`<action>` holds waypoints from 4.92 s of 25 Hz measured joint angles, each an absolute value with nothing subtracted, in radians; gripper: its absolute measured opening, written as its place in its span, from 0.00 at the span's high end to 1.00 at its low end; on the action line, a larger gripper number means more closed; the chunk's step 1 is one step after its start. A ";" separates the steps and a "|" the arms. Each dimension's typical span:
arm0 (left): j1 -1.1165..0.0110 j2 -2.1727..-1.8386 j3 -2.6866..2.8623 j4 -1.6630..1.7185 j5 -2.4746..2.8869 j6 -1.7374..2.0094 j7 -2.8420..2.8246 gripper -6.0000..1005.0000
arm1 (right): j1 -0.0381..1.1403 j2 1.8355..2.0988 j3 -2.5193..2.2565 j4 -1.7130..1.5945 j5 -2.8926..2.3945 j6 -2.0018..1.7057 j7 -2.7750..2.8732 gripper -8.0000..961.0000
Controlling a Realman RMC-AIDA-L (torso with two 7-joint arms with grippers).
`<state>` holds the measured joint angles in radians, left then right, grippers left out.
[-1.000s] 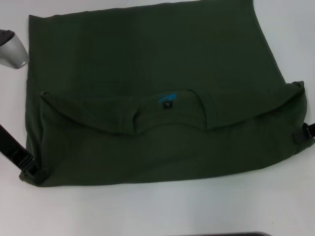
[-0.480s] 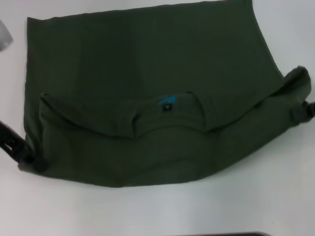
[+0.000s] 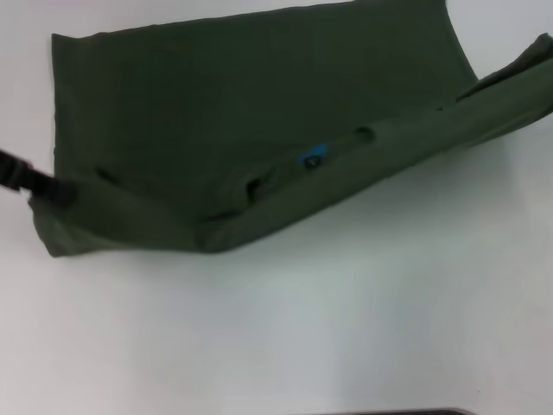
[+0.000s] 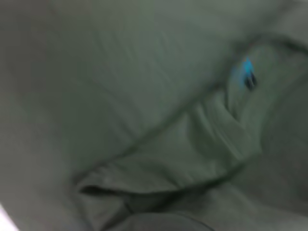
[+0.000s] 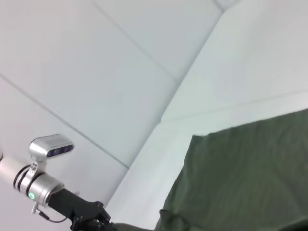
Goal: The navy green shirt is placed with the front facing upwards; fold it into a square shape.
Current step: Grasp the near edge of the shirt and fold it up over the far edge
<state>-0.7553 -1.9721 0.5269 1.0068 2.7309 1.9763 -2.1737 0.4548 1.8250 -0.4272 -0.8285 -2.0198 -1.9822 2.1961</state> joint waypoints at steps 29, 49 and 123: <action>-0.694 -2.006 0.386 0.982 2.486 1.700 -2.221 0.96 | 0.438 1.915 -0.286 -0.817 -2.101 -1.767 2.114 0.95; -0.731 -2.158 0.600 0.923 2.465 1.043 -2.238 0.95 | 0.623 2.036 -0.468 -0.701 -2.079 -1.115 2.007 0.95; -0.723 -2.167 0.758 0.781 2.530 0.639 -2.472 0.62 | 0.762 2.055 -0.631 -0.526 -2.072 -0.534 1.891 0.46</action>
<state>-0.7232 -2.1667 0.7577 0.7813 2.5300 0.6388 -2.4719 0.7615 2.0553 -0.6313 -0.5263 -2.0716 -0.5338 1.8906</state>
